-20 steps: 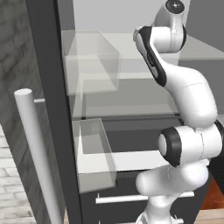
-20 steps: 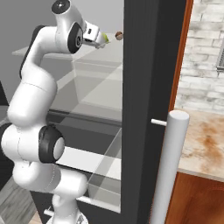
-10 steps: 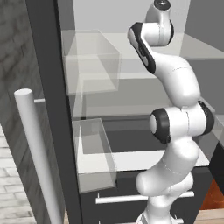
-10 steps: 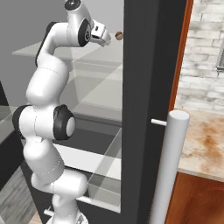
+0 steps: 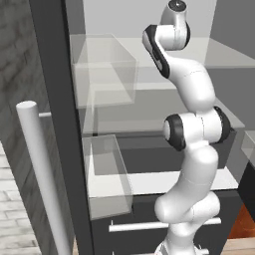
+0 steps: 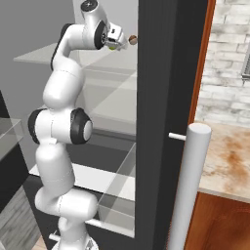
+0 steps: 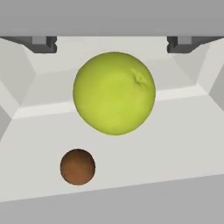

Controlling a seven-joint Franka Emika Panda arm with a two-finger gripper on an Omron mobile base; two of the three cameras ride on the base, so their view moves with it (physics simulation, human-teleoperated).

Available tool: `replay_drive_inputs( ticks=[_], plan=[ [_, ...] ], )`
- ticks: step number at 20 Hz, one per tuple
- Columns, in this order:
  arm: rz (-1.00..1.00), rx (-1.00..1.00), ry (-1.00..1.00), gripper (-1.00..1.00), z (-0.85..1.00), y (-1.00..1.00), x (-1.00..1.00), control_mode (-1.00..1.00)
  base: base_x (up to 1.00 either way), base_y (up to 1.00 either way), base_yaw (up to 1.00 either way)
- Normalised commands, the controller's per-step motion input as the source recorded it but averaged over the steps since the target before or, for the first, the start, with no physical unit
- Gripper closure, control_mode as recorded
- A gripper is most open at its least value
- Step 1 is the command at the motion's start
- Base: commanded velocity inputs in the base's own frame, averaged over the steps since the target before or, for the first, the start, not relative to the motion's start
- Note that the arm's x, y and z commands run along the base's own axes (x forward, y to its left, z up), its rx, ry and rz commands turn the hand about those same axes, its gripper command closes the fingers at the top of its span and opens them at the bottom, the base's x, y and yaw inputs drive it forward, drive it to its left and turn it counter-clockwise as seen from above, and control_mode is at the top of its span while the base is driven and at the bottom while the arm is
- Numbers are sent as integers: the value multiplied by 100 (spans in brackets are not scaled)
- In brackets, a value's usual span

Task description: Pick the pear and apple from the fridge and place them on the plate next to the blender to make a fruit smoothie.

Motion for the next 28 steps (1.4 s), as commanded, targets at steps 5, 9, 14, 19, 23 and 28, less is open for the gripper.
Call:
replay_drive_inputs(
  ticks=[5, 9, 14, 19, 23, 28],
  plan=[
    [0, 0, 1, -100, -10, -19, 39, -100, 0, 0, 0],
    [0, 0, 0, -100, 0, -3, 45, -100, 0, 0, 0],
    [0, 0, 0, 100, -13, 0, 21, -100, 0, 0, 0],
    [0, 0, 0, 100, -33, -4, -1, -100, 0, 0, 0],
    [0, 0, 0, 100, -1, 0, 0, -100, 0, 0, 0],
    [0, 0, -10, 100, -11, 0, 0, -100, 0, 0, 0]
  ],
)
